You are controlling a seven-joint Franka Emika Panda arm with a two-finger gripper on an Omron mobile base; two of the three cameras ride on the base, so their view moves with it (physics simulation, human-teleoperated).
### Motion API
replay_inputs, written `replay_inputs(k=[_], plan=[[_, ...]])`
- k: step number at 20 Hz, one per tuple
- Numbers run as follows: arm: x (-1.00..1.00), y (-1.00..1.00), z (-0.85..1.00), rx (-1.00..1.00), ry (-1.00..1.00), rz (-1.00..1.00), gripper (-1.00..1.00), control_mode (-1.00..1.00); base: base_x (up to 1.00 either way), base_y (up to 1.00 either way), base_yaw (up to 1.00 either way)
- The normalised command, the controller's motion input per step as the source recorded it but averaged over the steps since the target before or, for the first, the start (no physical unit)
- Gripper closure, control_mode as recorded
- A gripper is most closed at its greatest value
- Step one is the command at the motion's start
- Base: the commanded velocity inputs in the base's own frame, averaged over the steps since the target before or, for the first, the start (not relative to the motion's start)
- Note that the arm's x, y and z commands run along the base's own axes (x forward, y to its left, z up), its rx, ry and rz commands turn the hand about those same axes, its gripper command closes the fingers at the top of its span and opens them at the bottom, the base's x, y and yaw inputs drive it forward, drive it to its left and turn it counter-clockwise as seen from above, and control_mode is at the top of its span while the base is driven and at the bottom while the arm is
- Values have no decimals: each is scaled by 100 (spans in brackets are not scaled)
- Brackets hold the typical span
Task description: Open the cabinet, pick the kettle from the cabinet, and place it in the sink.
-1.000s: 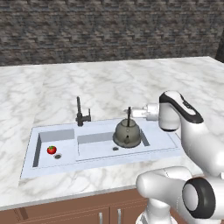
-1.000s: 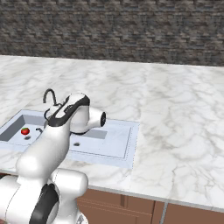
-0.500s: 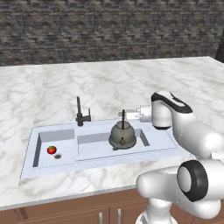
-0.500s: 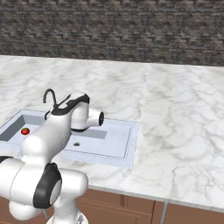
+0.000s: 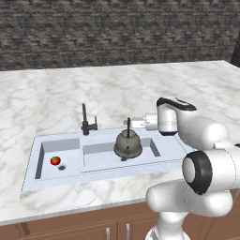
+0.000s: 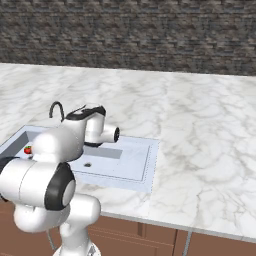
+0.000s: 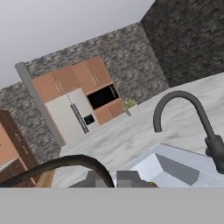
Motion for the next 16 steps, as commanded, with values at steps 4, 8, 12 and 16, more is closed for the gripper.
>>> replay_inputs(k=[4,8,12,16], plan=[[30,2,-11,0,1,0,100,-100,0,0,0],[21,16,-18,-2,0,0,100,-100,0,0,0],[18,20,-16,0,0,0,100,-100,0,0,0],[14,22,-24,0,3,0,100,-100,0,0,0]])
